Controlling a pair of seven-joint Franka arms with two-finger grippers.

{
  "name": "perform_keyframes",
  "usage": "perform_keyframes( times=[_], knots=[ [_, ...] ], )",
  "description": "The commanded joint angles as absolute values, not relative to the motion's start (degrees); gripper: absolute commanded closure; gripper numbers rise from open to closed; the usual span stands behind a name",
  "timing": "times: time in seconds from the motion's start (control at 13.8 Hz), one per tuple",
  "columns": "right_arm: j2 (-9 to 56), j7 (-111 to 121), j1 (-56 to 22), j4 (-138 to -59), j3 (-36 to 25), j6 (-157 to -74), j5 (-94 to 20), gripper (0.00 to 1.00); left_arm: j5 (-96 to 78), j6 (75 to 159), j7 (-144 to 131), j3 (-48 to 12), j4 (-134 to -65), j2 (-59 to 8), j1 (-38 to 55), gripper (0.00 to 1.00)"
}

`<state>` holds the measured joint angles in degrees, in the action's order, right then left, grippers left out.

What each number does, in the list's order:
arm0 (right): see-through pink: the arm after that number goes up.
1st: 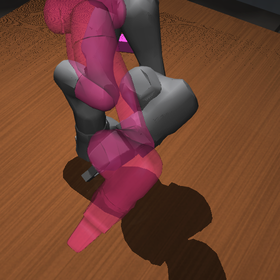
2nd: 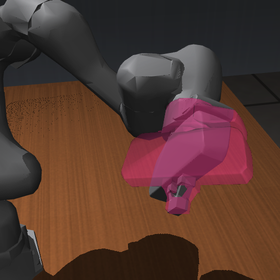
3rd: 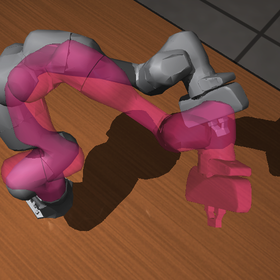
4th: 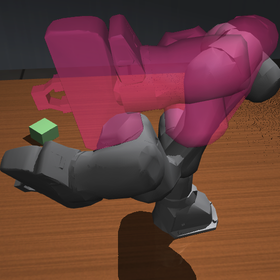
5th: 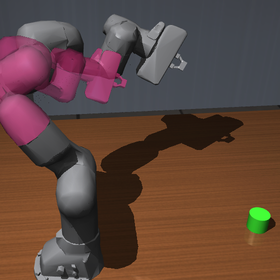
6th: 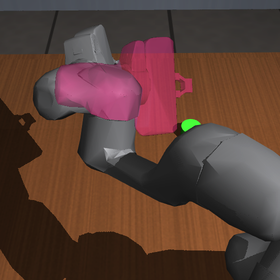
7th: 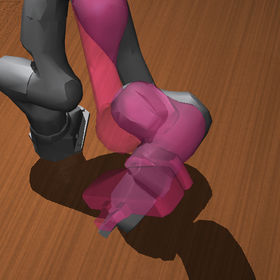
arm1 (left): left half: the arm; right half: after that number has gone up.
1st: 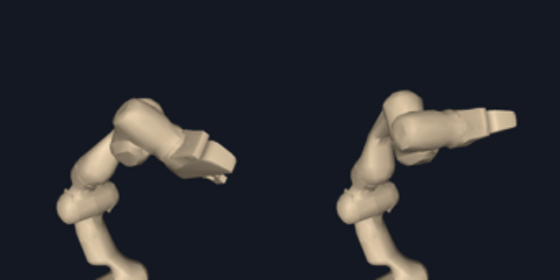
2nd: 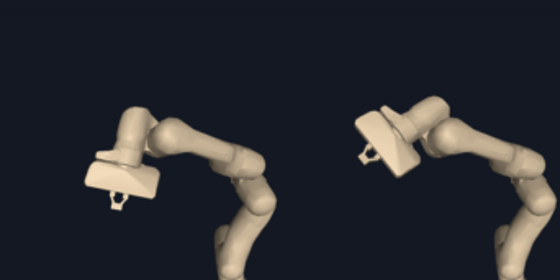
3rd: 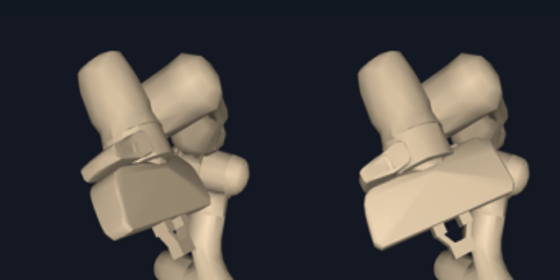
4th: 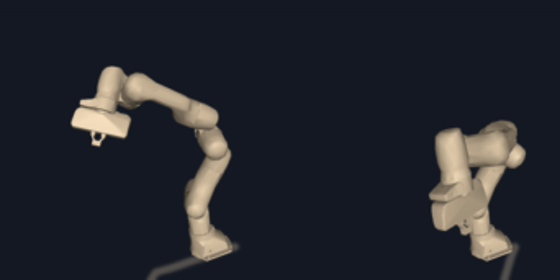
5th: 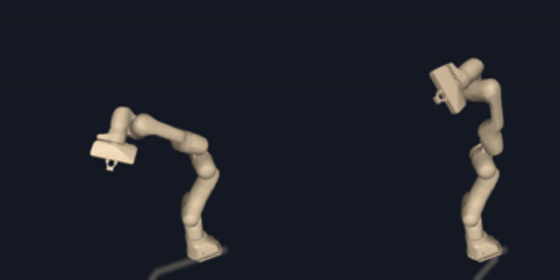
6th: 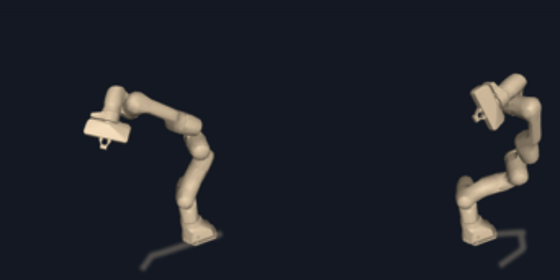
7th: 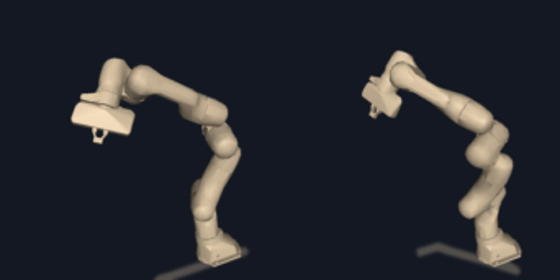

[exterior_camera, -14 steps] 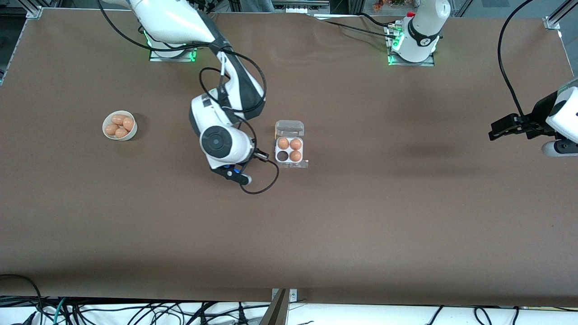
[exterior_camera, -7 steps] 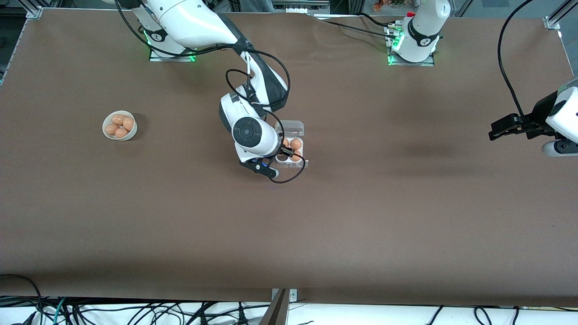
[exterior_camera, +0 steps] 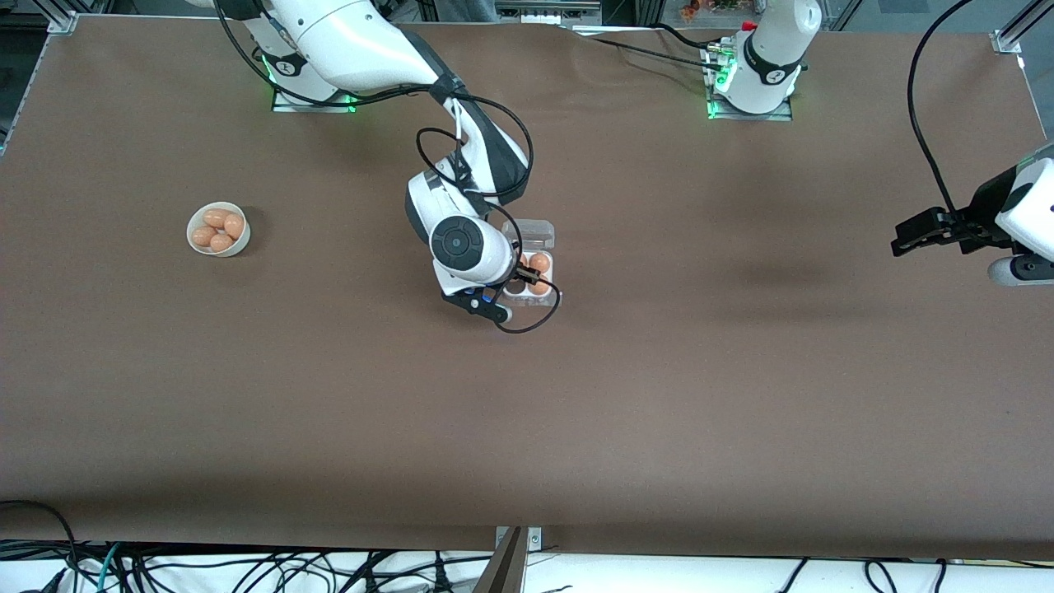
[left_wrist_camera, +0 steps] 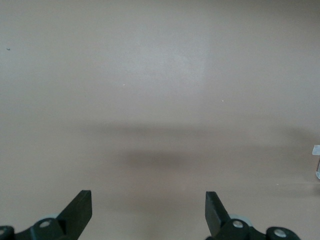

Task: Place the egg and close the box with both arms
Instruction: 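Lower the egg into the empty slot and open the right gripper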

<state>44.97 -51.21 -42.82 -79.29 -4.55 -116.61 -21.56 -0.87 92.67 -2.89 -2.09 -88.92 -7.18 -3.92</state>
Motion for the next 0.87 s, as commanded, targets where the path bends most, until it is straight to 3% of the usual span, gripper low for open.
perform_keyframes(
  times=[0.0,0.14,0.22,0.29,0.36,0.8],
  knots=[
    [46.2,-51.8,-42.9,-77.3,-4.4,-116.5,-22.4,0.6,-1.2,91.8,-1.7,-1.9,-87.3,-7.8,-4.0,0.0],
    [46.4,-51.8,-42.9,-77.3,-4.4,-116.9,-22.4,0.59,-1.2,91.8,-1.7,-1.9,-87.3,-7.8,-4.0,0.0],
    [46.4,-51.6,-42.9,-77.3,-4.4,-117.2,-22.4,0.53,-1.2,91.8,-1.7,-1.9,-87.3,-7.8,-4.0,0.0],
    [46.4,-51.6,-42.9,-77.3,-4.4,-117.2,-22.4,0.35,-1.2,91.8,-1.7,-1.9,-87.3,-7.8,-4.0,0.0],
    [46.4,-51.5,-42.9,-77.3,-4.4,-117.6,-22.3,0.02,-1.2,91.8,-1.7,-1.9,-87.3,-7.8,-4.0,0.0],
    [45.9,-50.6,-42.2,-76.3,-4.6,-117.8,-22.2,0.0,-1.3,91.8,-1.8,-1.9,-87.3,-8.1,-4.0,0.0]
  ],
)
